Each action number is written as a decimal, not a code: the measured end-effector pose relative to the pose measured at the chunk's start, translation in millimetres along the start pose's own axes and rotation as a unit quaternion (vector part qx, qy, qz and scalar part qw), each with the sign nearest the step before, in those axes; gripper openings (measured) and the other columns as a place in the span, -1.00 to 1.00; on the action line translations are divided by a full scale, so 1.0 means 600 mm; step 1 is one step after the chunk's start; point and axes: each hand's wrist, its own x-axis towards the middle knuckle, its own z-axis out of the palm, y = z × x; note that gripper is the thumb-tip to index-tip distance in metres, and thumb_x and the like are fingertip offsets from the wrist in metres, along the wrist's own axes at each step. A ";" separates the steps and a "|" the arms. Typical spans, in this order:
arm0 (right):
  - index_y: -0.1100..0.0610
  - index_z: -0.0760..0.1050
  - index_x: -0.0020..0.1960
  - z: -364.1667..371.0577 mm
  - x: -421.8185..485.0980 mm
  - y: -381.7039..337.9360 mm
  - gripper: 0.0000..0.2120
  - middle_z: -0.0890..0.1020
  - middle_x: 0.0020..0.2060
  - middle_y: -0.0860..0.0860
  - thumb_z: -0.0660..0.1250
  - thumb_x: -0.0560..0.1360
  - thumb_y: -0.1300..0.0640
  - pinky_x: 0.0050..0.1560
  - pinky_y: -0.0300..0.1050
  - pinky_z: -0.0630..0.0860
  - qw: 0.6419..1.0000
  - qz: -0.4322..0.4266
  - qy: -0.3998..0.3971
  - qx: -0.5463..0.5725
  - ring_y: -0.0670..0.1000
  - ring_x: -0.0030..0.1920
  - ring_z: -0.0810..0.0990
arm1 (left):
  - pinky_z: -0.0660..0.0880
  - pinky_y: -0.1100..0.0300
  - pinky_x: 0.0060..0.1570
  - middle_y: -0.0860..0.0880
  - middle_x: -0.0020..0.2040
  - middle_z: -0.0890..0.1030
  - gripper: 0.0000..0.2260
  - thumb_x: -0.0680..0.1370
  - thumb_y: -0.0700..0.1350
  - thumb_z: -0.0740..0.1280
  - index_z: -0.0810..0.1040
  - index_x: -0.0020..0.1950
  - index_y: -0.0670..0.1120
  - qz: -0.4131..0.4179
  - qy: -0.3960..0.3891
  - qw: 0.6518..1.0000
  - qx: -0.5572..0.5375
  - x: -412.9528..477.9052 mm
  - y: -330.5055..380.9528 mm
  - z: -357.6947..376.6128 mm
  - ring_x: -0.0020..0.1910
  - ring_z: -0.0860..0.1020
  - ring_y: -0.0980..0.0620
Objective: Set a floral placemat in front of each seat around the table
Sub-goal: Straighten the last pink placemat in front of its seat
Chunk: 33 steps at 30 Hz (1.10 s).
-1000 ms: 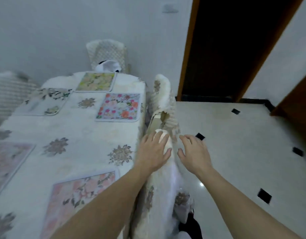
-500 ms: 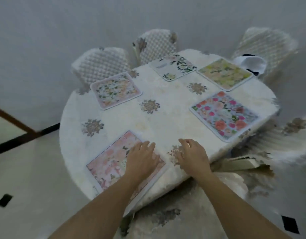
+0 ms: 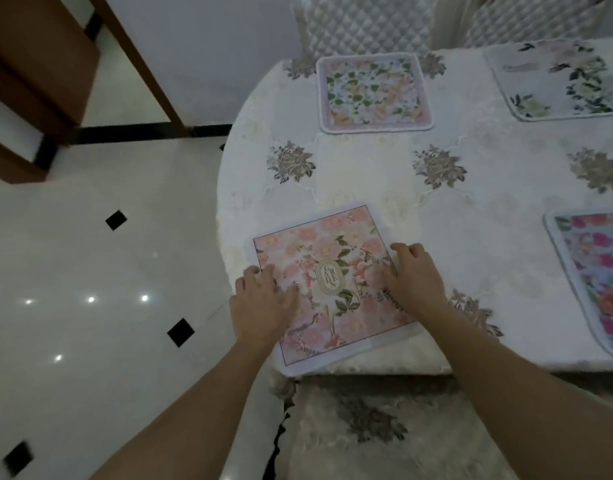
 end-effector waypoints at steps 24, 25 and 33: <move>0.16 0.27 -0.17 -0.054 -0.016 -0.012 -0.71 0.39 -0.34 0.02 0.10 0.65 0.01 -0.41 -0.10 0.21 0.976 0.128 0.054 0.167 -0.03 -0.36 0.35 | 0.52 0.03 -0.18 -0.08 -0.14 0.57 -0.79 0.65 -0.02 0.18 0.44 0.01 -0.16 -0.106 0.022 0.915 -0.388 0.040 0.038 -0.028 -0.17 0.56 -0.07; 0.18 0.27 -0.15 -0.069 -0.022 -0.006 -0.72 0.39 -0.34 0.02 0.10 0.65 0.02 -0.41 -0.10 0.21 0.976 0.126 0.068 0.165 -0.04 -0.36 0.35 | 0.50 0.06 -0.19 -0.07 -0.15 0.57 -0.79 0.65 -0.02 0.18 0.45 0.01 -0.16 -0.094 0.022 0.914 -0.395 0.040 0.048 -0.035 -0.18 0.55 -0.06; 0.22 0.32 -0.09 -0.146 -0.051 0.083 -0.70 0.41 -0.31 0.01 0.09 0.65 0.00 -0.30 -0.05 0.27 0.971 0.138 0.114 0.161 0.03 -0.30 0.39 | 0.29 0.23 -0.40 0.04 -0.29 0.45 -0.78 0.66 -0.02 0.20 0.42 -0.09 -0.14 -0.048 0.011 0.908 -0.416 0.017 0.149 -0.051 -0.34 0.43 0.11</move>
